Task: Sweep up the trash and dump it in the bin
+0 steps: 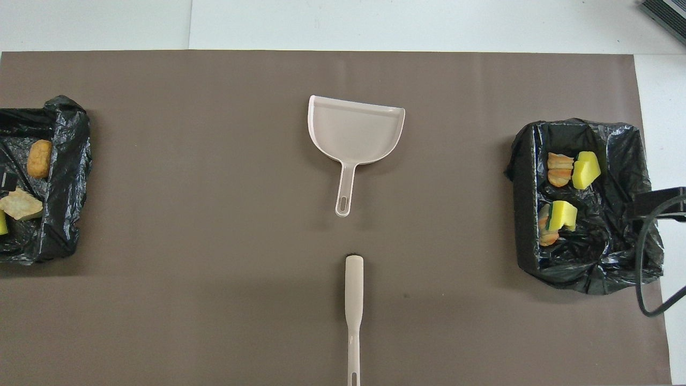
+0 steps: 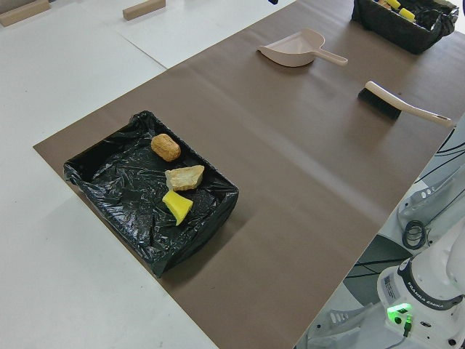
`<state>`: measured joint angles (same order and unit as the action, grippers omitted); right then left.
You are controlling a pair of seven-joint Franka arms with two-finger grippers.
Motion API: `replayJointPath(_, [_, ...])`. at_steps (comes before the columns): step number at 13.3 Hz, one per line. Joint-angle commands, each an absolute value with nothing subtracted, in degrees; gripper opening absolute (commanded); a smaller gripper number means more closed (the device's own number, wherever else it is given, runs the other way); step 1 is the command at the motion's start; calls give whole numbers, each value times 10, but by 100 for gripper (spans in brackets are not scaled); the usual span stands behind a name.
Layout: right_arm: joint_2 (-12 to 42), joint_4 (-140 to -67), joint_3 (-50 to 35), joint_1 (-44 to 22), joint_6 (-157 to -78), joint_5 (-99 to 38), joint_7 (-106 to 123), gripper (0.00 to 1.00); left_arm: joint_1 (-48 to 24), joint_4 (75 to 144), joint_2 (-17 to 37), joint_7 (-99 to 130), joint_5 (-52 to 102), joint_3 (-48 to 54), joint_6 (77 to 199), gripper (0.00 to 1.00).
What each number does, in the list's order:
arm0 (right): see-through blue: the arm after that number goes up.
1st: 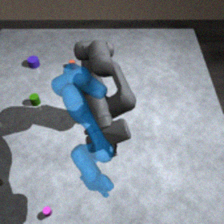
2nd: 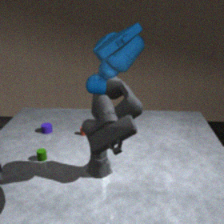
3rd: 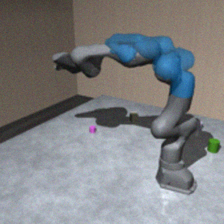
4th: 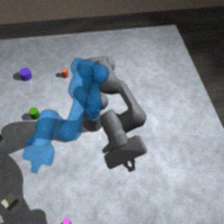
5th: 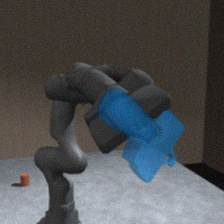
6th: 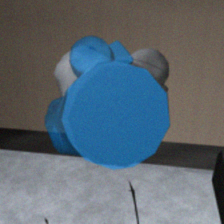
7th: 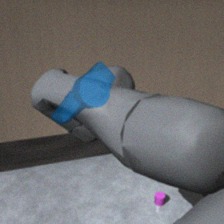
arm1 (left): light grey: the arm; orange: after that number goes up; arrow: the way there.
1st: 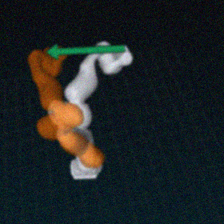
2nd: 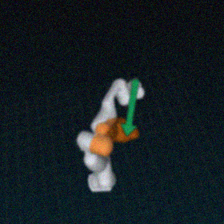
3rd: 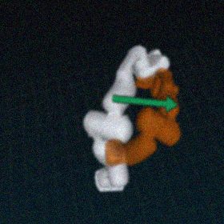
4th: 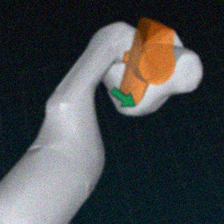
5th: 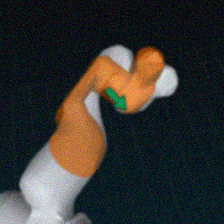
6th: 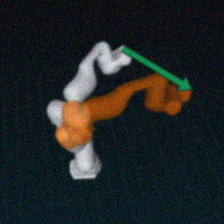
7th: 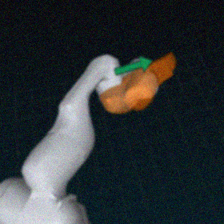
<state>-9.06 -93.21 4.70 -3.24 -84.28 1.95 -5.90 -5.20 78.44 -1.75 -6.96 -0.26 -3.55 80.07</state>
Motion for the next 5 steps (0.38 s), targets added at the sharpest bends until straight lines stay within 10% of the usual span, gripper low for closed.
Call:
replayJointPath(1, [-93,-931,46,-26,-829,18,-39,100,-49,800,-33,-76,-8,-32,794,100])
replayJointPath(5, [-95,-931,46,-26,-829,18,-39,100,-51,800,-34,-76,-8,-32,785,100])
